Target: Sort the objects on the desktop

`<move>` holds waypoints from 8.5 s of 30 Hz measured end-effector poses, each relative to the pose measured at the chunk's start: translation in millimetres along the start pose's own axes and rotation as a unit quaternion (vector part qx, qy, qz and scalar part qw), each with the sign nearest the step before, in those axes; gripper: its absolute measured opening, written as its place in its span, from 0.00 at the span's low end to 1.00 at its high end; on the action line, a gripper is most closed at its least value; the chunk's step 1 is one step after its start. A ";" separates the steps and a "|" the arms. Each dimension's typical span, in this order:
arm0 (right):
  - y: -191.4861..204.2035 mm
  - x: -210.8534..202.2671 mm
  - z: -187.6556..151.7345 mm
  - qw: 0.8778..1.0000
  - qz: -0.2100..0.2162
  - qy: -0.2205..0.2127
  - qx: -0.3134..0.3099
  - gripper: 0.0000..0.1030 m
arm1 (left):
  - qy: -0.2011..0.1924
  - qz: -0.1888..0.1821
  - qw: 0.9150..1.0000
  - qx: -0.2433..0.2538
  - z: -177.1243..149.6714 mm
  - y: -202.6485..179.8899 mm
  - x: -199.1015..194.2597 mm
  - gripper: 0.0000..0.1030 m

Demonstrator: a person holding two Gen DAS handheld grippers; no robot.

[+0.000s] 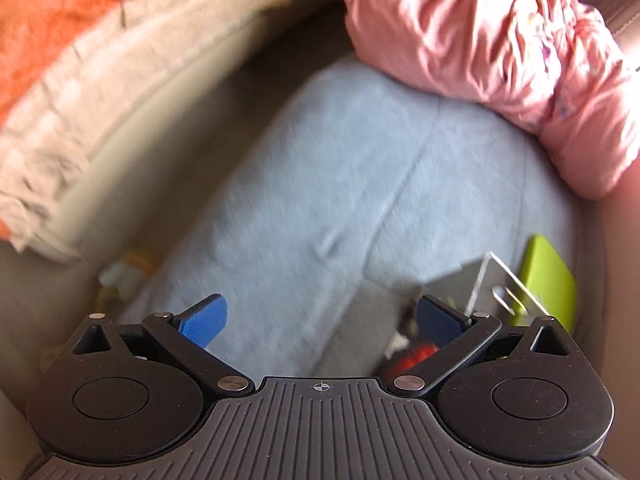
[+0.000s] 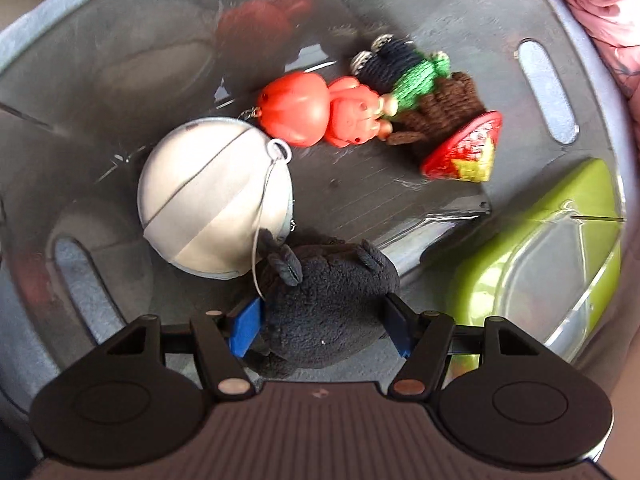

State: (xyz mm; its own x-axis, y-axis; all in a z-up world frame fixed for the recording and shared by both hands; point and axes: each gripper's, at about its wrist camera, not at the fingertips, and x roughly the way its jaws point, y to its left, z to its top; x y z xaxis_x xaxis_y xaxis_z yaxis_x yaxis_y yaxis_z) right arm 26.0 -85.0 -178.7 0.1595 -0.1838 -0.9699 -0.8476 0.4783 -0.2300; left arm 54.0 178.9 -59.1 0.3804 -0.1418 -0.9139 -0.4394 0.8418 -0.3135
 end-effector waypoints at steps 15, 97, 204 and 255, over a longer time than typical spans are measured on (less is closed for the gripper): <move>-140.9 -20.2 17.4 0.902 0.070 -0.113 0.411 0.61 | 0.015 -0.011 1.000 0.008 -1.6 4.4 3.7 1.00; -90.9 -98.2 -45.3 0.908 0.067 -0.204 0.359 1.00 | -0.063 -0.123 0.980 0.141 -34.4 -3.3 14.1 1.00; -113.2 117.7 -237.1 0.416 0.216 -0.383 0.796 0.61 | 0.058 -0.149 0.975 0.155 -79.9 -117.1 11.7 1.00; -156.6 123.5 -210.3 0.468 0.179 -0.416 0.759 0.48 | 0.052 -0.189 0.931 0.307 -127.5 -292.5 121.2 1.00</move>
State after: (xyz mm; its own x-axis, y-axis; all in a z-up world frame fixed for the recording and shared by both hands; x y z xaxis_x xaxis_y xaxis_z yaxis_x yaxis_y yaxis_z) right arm 72.0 -363.2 -245.8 0.8214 0.2376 -0.5185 0.3404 0.5251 0.7800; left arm 124.8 -150.9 -111.0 0.3193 -0.5115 -0.7978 0.2707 0.8560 -0.4405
